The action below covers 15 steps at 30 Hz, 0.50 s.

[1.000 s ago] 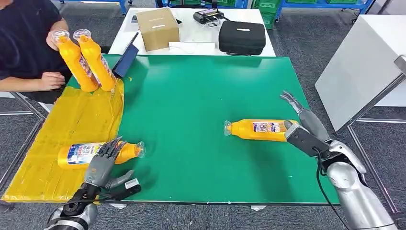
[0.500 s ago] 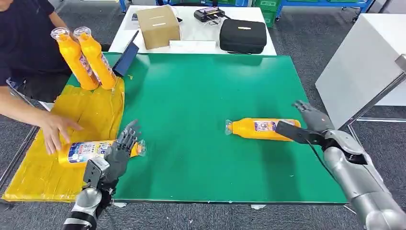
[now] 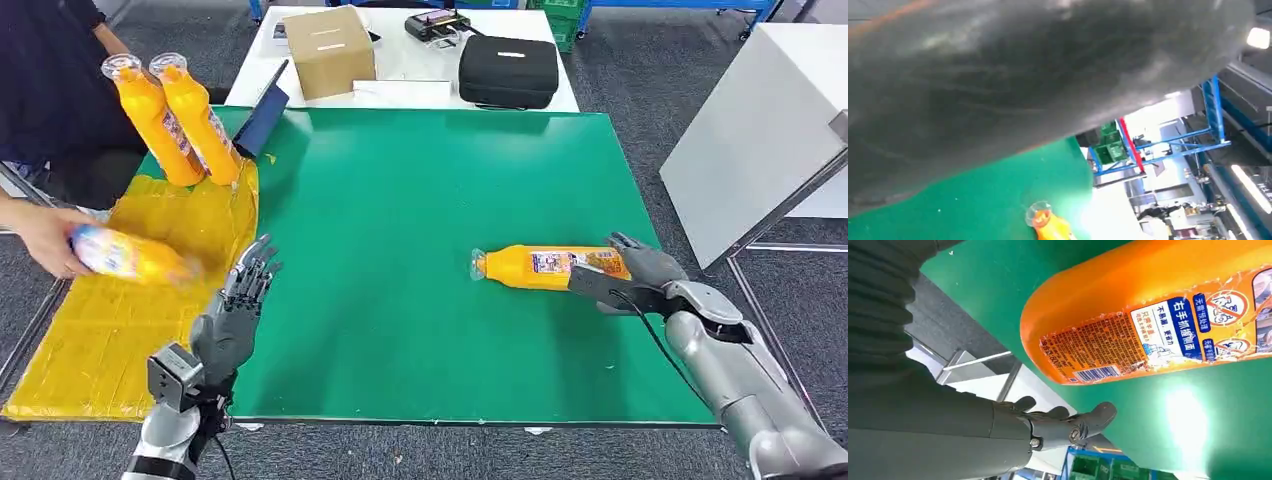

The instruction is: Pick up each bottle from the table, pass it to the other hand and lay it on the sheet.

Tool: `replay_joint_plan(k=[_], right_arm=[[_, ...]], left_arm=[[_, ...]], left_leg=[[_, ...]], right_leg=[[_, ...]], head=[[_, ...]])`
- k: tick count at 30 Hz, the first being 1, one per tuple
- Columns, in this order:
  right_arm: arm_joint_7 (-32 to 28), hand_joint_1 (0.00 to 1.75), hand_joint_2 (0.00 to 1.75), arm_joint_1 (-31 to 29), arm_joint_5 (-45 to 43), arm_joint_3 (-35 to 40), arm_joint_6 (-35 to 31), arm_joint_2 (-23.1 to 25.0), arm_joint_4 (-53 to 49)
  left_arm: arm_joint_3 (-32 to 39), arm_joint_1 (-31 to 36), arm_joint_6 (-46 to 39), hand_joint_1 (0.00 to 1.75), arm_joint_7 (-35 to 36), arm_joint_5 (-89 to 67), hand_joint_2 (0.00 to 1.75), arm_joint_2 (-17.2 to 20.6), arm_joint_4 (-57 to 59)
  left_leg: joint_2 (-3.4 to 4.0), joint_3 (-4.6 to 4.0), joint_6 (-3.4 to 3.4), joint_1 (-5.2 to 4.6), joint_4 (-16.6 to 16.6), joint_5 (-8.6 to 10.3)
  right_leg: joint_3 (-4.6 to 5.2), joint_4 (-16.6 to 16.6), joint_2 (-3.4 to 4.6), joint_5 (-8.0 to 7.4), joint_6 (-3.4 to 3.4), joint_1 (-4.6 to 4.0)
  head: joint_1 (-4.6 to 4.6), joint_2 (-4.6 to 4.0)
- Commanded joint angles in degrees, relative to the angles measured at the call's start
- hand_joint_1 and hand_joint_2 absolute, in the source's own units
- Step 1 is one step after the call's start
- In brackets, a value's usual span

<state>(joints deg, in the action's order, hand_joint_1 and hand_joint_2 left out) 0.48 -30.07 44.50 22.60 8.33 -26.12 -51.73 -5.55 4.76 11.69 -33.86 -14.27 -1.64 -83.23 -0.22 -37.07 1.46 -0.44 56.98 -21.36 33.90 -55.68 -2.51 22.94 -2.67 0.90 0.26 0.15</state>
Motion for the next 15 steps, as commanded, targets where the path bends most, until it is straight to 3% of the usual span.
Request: replay_joint_plan(k=[1,15], right_arm=[[-0.84,0.0,1.75,-4.98,0.75,3.23,0.62,3.66,8.69],[1.62,0.0,1.75,-10.45,7.26,7.75,-4.64,13.98,21.83]], left_arm=[[0.45,1.15,0.41,0.0,0.08,0.42,0.0,-0.72,1.03],[-0.91,2.35,1.91,0.0,0.61,1.3,0.0,-0.85,1.8]], left_leg=[[0.24,0.25,-0.11,0.07,0.02,-0.16],[0.32,0.25,-0.12,0.09,0.03,-0.16]], right_leg=[[-0.22,0.04,0.4,0.06,0.11,-0.05],[-0.16,0.02,0.44,0.06,0.11,-0.07]], head=[[0.0,0.0],[-0.02,0.0]])
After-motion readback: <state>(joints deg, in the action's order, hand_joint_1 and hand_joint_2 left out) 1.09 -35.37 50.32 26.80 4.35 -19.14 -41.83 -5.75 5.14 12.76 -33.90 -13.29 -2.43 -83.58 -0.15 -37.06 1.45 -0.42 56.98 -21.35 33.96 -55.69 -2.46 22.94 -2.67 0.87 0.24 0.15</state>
